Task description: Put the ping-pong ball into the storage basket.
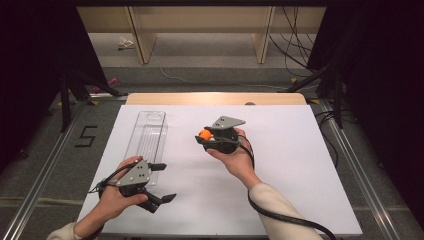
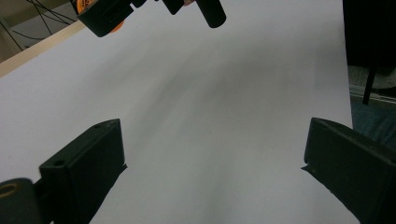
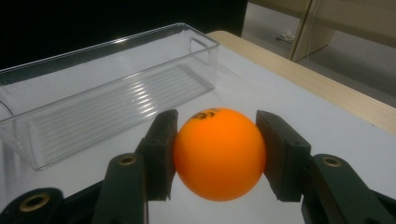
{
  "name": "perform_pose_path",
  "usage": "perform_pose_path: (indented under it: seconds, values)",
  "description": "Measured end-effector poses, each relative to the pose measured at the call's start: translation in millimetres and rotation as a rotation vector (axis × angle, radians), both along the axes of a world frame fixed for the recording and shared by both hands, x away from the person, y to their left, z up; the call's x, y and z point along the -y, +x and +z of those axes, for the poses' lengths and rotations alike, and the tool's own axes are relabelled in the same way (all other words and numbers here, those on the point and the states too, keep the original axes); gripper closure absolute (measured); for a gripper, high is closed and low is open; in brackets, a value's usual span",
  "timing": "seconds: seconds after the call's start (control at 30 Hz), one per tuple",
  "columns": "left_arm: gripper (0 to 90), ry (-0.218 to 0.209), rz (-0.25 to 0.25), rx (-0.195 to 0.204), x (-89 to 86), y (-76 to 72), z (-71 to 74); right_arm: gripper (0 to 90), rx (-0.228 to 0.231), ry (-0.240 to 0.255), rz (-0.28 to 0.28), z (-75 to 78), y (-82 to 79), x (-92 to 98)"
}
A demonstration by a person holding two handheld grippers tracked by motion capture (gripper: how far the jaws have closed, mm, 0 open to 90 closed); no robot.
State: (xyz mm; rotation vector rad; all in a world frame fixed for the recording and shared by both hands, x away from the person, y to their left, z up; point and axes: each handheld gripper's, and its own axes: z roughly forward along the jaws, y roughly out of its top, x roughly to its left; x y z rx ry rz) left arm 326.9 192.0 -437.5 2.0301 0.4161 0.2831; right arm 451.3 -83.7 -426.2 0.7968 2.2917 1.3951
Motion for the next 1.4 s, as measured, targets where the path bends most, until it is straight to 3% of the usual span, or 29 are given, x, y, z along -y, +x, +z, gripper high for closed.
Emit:
perform_pose_path:
  seconds: [1.4]
  values:
    - [4.7,0.007,-0.008,0.005,-0.1,-1.0,0.6,51.6,0.005,0.015,0.018,4.4,2.6,-16.6]
